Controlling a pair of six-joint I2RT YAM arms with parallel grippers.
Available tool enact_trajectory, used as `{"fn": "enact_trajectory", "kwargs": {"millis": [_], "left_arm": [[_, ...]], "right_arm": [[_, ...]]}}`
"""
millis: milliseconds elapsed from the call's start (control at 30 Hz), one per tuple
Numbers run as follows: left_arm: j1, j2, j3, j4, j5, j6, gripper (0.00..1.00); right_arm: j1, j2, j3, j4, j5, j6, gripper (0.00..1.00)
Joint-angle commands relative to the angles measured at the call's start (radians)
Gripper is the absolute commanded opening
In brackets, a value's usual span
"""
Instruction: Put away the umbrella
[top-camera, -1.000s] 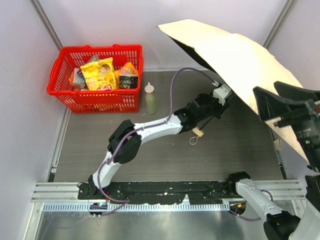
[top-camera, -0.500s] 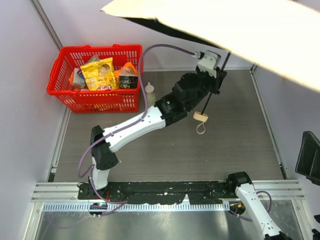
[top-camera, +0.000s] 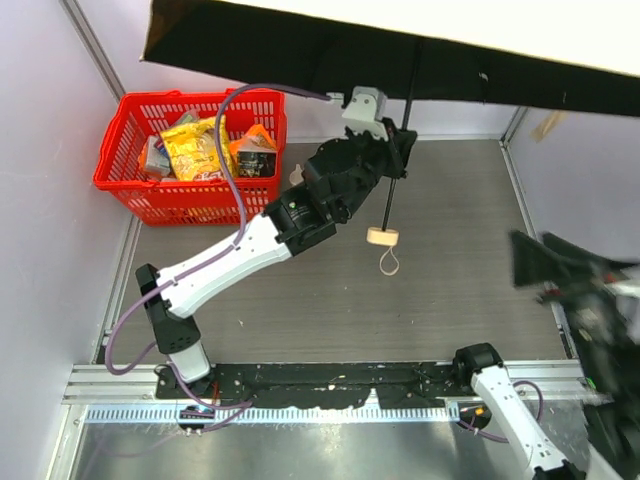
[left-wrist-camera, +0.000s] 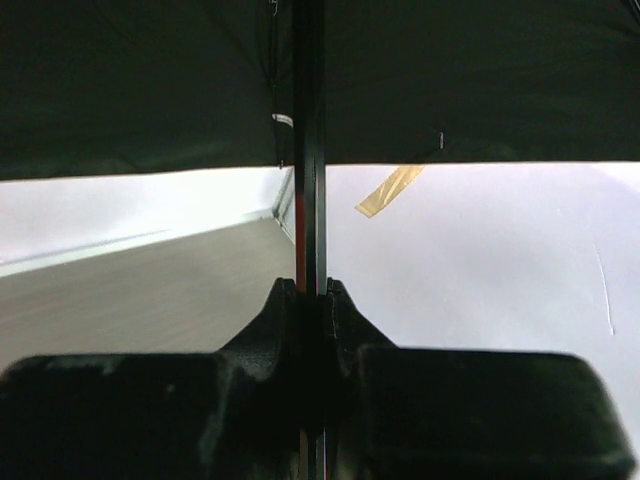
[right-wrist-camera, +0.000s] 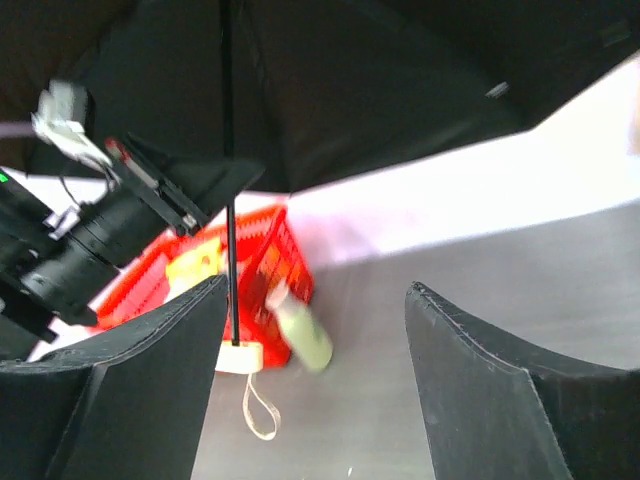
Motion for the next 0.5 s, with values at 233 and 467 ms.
{"fn": "enact_trajectory", "kwargs": {"millis": [233,467], "left_arm": [[-0.006,-0.148,-0.206,0.128,0.123,0.007,0.00],[-0.038,-0.156,-0.269,0.148,0.017,0.156,0.00]], "right_arm": [[0.005,0.298,-0.443,0.822,-0.226,0.440,0.77],[0.005,0.452,-0.516,1.213,-0.159,0.658,0.75]]}}
